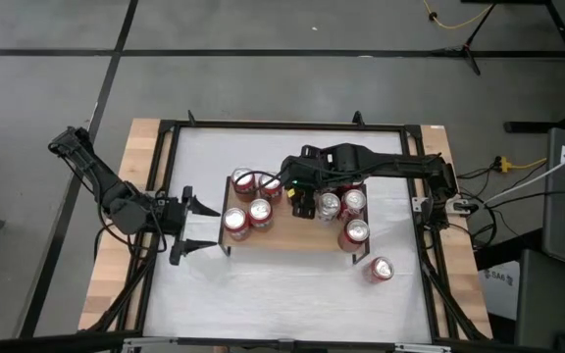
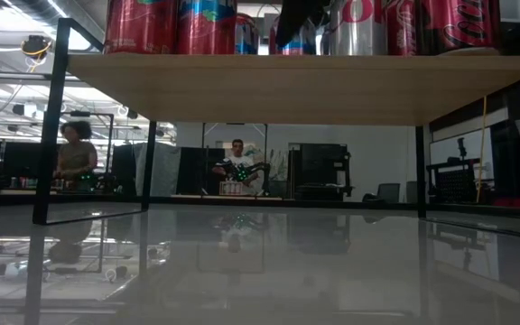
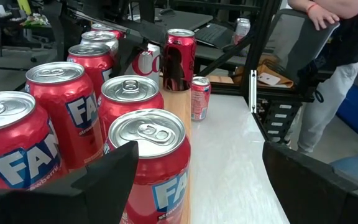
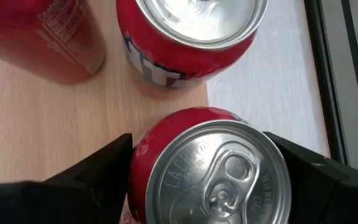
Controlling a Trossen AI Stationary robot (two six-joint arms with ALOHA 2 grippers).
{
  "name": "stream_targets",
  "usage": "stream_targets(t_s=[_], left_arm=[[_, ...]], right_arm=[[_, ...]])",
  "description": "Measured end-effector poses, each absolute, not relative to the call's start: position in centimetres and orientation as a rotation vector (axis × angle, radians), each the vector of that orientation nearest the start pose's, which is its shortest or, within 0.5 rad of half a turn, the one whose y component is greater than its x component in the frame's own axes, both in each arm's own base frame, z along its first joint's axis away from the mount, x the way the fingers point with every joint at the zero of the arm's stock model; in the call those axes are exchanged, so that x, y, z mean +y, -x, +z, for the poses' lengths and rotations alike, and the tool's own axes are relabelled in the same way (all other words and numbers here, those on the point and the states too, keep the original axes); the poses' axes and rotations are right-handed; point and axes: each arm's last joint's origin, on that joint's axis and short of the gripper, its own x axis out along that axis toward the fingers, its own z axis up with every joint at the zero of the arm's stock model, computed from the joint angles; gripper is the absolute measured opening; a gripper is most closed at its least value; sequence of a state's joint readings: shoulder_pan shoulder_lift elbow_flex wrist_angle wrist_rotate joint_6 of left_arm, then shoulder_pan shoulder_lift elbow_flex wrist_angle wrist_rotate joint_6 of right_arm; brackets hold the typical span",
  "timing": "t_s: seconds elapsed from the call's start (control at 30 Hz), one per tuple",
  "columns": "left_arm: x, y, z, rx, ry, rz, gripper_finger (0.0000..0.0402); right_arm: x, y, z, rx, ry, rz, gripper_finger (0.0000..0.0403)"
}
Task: Place canned beverage on shelf
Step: Put the red soda can on the shelf
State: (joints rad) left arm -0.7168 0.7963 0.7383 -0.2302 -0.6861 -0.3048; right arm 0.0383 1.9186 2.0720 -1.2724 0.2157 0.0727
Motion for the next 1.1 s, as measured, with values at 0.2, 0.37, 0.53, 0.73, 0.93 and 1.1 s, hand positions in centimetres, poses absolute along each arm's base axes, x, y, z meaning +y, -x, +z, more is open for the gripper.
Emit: stream_targets(t_s=[0.2, 0.37, 0.53, 0.73, 0.93, 1.1], left_arm=[[-9.78, -14.01, 31.23, 0.222, 0.118, 0.003, 0.0336], [-9.78, -14.01, 31.23, 0.222, 0.117, 0.003, 0.0336], [-9.78, -14.01, 31.23, 0.222, 0.117, 0.003, 0.0336], [-9.78, -14.01, 31.23, 0.222, 0.117, 0.003, 0.0336], [-9.78, -14.01, 31.23, 0.222, 0.117, 0.003, 0.0336], [-9.77, -14.01, 31.23, 0.222, 0.117, 0.003, 0.0336]], right_arm=[[0.86, -38.48, 36.20, 1.104, 0.077, -0.198, 0.0312], [0.85, -38.48, 36.20, 1.104, 0.078, -0.199, 0.0312], [0.85, -38.48, 36.20, 1.104, 0.078, -0.199, 0.0312], [0.86, -38.48, 36.20, 1.104, 0.078, -0.199, 0.0312], [0.86, -38.48, 36.20, 1.104, 0.077, -0.198, 0.0316], [0.86, -38.55, 36.23, 1.096, 0.075, -0.198, 0.0360]])
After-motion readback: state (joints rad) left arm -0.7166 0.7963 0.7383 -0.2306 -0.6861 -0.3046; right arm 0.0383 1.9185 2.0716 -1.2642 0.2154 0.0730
